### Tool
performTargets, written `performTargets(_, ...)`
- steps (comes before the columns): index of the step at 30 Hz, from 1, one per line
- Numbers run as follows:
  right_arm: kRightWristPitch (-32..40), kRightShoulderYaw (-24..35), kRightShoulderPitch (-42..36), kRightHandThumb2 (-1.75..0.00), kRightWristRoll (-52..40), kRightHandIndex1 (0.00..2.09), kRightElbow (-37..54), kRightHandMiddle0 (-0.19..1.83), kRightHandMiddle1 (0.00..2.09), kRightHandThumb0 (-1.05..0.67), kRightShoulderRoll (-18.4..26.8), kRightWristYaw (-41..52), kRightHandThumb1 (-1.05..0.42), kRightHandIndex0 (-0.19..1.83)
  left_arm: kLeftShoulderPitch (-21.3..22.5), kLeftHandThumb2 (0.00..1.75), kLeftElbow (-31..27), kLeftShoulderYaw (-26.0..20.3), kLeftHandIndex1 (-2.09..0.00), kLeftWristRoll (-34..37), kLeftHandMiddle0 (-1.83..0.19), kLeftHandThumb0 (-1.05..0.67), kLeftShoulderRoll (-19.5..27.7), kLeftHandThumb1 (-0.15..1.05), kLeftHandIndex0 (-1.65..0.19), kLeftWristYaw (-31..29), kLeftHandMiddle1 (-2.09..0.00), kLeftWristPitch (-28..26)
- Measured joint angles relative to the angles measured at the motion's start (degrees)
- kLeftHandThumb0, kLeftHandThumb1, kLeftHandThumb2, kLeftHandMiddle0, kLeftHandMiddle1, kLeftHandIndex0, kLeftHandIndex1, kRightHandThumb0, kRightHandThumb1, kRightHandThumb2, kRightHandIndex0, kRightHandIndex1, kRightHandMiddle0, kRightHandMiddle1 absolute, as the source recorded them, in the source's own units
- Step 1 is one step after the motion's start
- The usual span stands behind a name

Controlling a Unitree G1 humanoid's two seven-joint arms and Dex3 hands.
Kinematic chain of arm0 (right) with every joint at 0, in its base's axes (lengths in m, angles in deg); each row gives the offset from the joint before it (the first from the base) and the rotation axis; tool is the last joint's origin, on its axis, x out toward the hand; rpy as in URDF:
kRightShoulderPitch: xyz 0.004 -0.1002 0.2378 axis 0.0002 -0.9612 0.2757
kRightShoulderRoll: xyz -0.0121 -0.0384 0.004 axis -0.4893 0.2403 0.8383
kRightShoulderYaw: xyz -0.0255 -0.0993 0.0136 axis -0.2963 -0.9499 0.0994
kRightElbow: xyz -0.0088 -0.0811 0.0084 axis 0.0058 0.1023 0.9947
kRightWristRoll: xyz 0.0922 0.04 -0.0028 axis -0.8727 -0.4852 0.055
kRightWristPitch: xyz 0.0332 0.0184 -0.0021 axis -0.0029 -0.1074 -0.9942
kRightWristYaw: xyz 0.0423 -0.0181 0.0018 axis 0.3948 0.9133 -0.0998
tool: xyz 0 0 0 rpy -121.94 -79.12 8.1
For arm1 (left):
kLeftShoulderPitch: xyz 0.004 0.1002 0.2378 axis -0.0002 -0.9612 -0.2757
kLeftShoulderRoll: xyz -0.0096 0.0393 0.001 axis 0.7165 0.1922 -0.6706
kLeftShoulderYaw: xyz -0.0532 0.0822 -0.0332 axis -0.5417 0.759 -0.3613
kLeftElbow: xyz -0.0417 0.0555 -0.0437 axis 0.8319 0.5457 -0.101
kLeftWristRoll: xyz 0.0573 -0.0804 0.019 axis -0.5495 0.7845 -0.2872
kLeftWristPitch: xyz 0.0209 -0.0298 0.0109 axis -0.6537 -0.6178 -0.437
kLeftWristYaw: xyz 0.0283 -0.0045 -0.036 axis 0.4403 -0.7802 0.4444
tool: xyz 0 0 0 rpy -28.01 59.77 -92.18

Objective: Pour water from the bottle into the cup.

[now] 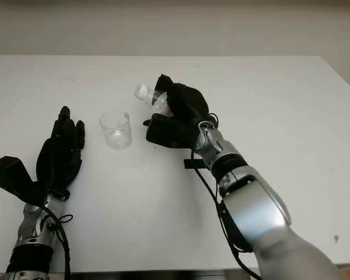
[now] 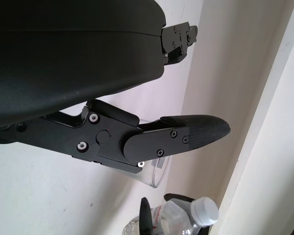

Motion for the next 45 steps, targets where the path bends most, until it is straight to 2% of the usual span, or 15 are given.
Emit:
performTargets(6,1.3,-1.1,2.0,-0.21,0.7,2.09,-1.0,0.76,2.09,-0.41,-0.2,-1.0,-1.05,1.17,0.3,0.56,0.5,0.0,-0.05,0.0,0.14,-0.68,-0.3,1.05,0.17,0.4,-0.06,0.6)
performTargets(8,1.5,-2.1,2.7,-0.21,1.6,2.09,-1.0,0.77,2.09,-0.43,-0.4,-2.1,-1.05,1.09,0.3,0.56,0.5,0.0,-0.05,-0.1,0.14,-0.68,-0.4,1.05,0.17,0.6,-0.06,0.7)
performTargets(14,2.6,-3.3,4.5,-0.21,2.7,2.09,-1.2,0.82,2.09,-0.43,-2.0,-2.8,-1.05,1.14,0.6,0.55,1.0,0.0,-0.05,-0.1,0.14,-0.68,-0.5,1.05,0.17,0.8,-0.06,0.9)
performTargets(19,3.3,-3.7,4.8,-0.25,2.8,2.09,-1.7,0.73,2.09,-0.45,-2.5,-2.4,-1.05,0.99,0.8,0.55,1.4,0.0,-0.05,-0.1,0.13,-0.68,-0.9,1.05,0.17,1.0,-0.05,1.3)
performTargets(26,3.7,-5.6,5.6,-0.24,4.0,2.09,-2.0,0.71,2.09,-0.42,-2.6,-2.1,-1.05,1.11,1.1,0.56,2.2,0.0,-0.05,-0.3,0.14,-0.69,-1.2,1.05,0.17,1.1,-0.05,2.3)
performTargets(35,3.5,-12.7,6.1,-0.2,11.3,2.09,-2.1,0.62,2.09,-0.38,-2.4,-6.9,-1.05,1.26,1.2,0.56,2.6,0.0,-0.05,-0.5,0.15,-0.69,-1.6,1.05,0.18,1.6,-0.05,2.8)
performTargets(39,4.1,-14.9,6.3,-0.11,13.6,2.09,-2.2,0.43,2.09,-0.43,-2.3,-7.8,-1.04,1.18,1.4,0.55,2.8,0.0,-0.05,-0.3,0.15,-0.69,-2.0,1.05,0.18,1.6,-0.05,2.8)
performTargets(45,6.0,-20.0,7.1,-0.12,19.0,2.09,-2.6,0.42,2.09,-0.44,-2.2,-12.9,-1.05,1.16,1.6,0.55,3.1,0.0,-0.05,-0.2,0.15,-0.68,-2.6,1.05,0.18,1.6,-0.05,3.2)
